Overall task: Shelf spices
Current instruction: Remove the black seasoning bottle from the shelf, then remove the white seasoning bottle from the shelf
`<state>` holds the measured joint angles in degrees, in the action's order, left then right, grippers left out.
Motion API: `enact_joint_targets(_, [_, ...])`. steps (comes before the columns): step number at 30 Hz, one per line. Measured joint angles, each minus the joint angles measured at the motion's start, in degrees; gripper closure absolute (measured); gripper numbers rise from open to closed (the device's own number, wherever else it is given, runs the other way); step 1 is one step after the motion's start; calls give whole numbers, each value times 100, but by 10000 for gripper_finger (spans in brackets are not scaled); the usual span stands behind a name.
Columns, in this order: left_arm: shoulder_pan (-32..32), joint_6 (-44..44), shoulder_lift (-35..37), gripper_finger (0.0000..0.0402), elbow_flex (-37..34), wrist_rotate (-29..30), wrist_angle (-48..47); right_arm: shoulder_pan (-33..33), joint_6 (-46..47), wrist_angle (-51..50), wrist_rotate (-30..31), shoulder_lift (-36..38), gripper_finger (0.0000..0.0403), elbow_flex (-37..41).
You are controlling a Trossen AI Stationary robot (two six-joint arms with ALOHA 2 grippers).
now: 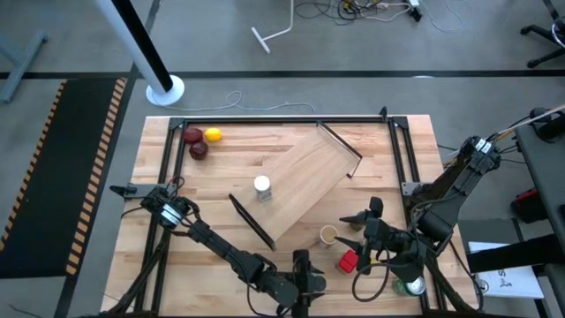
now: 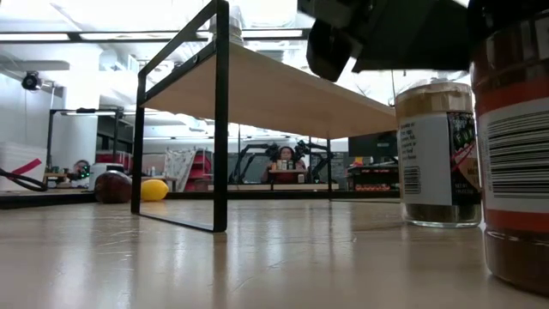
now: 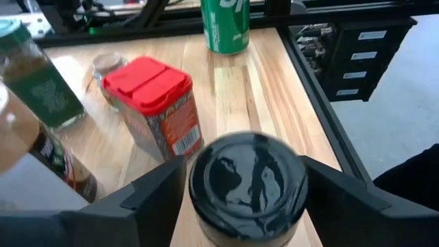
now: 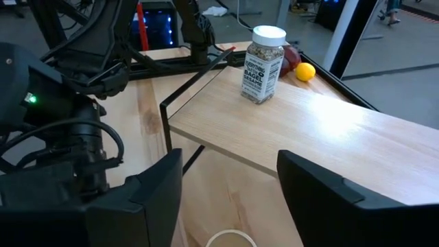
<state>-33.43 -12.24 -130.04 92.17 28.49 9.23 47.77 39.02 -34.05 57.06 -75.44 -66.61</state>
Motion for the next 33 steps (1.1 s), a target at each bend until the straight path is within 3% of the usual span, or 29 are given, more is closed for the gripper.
enact_joint_targets(7, [7, 320, 66, 139, 182, 2, -100, 0, 32, 1, -2, 0, 177, 0])
enact_joint_targets(11, [7, 565, 86, 143, 582, 121, -616, 9, 40, -2, -2, 0, 177, 0])
enact_joint_targets(18, [7, 417, 295, 156, 1574, 341, -2696, 44, 42, -2, -4, 0, 190, 0])
enact_joint_targets(22, [-73, 348, 575, 169, 1934, 876, -3878, 78, 42, 0, -6, 0, 191, 0])
enact_joint_targets(27, [-247, -22, 1087, 189, 1988, 1752, -5177, 101, 42, -2, -4, 0, 184, 0])
enact_joint_targets(33, [-308, -961, 1787, 205, 1863, 1898, -6870, 101, 57, -2, -4, 0, 181, 0])
